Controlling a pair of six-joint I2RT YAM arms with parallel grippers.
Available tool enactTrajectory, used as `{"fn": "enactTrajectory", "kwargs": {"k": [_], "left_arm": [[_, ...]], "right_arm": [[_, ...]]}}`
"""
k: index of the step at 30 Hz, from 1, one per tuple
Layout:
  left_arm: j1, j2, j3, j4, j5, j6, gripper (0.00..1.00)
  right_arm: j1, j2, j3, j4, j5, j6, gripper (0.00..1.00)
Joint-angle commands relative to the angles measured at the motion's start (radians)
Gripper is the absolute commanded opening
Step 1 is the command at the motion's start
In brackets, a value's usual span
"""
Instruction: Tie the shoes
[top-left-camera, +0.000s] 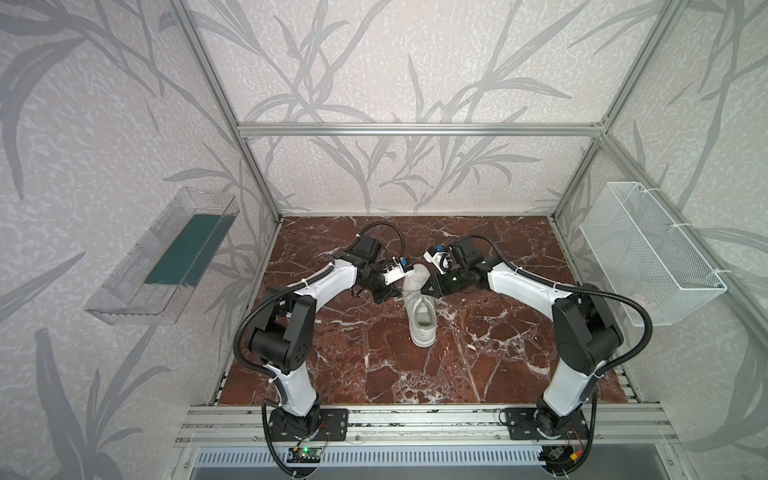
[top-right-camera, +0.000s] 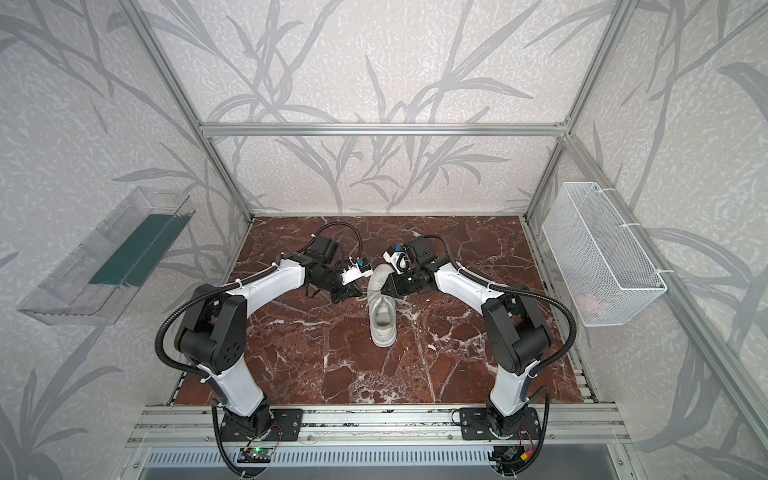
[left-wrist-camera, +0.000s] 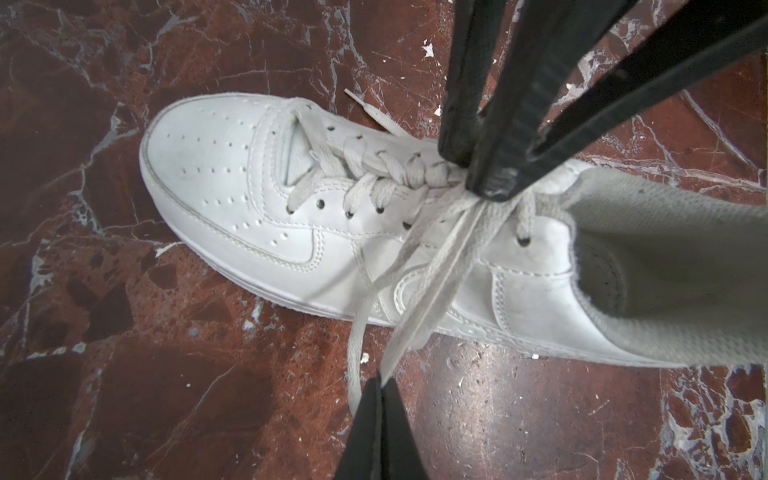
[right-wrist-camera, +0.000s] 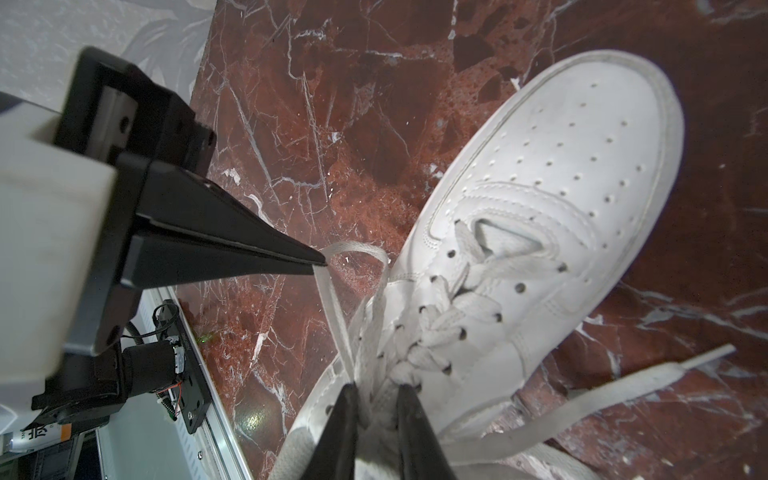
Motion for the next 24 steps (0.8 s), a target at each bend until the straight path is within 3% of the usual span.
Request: {"fn": "enactTrajectory", "kwargs": {"k": [1,19,20,23,24], "left_arm": [[0.006,-0.041,-0.016,-0.026,-0.008,0.02,0.0],[0.017,-0.039,-0.047,0.022,0.001,-0.031,0.0],[0.017,-0.041,-0.049,0.026,0.006,-0.034,0.05],[0.017,-0.066,-0.067,0.056,0.021,-0.046,0.37],[0.017,-0.08,-0.079,0.073,0.021,-0.05,0.43]], "right_arm": [[0.003,0.019,0.01,-0.06,0.025,-0.016,0.2],[0.004,0.011,0.017,-0.062,0.008,-0.02,0.2],[0.003,0.01,0.017,-0.06,0.003,-0.019,0.22],[0.002,-0.004,0.013,-0.037,-0.01,-0.002,0.44],[0.002,-0.011,0.011,-0.027,-0.01,0.005,0.5]]}}
